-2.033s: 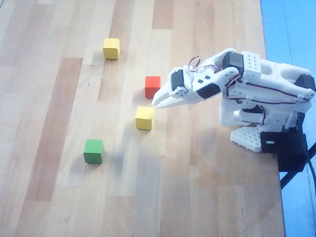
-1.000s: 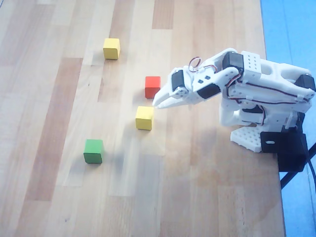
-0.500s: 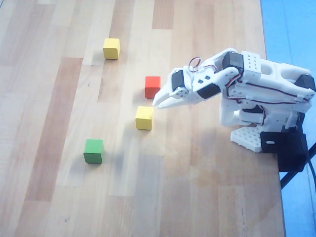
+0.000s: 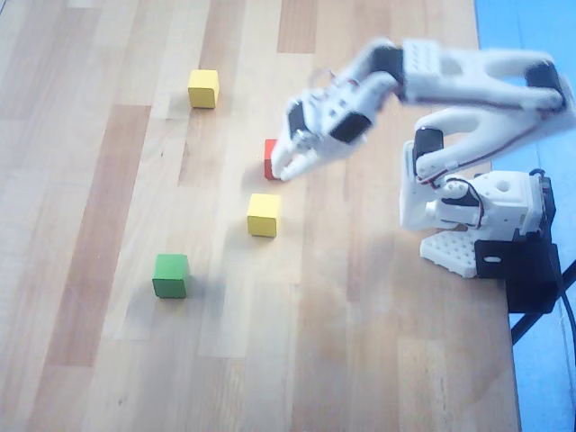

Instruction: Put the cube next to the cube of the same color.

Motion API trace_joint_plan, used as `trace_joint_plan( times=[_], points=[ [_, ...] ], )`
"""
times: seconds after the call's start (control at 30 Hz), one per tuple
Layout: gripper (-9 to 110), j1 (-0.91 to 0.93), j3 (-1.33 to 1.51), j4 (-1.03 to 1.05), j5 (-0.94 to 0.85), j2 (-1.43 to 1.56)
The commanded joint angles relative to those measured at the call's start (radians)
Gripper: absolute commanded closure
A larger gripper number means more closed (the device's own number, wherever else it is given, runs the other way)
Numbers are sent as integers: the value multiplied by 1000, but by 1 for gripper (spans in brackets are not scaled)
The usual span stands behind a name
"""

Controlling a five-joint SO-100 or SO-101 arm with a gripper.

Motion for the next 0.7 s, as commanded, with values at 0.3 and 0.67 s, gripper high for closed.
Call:
trace_joint_plan(
  times=[0.3,0.67],
  points=[
    [101,2,-591,413,-12,-551],
    [74,3,-672,506,6,-661]
  ],
)
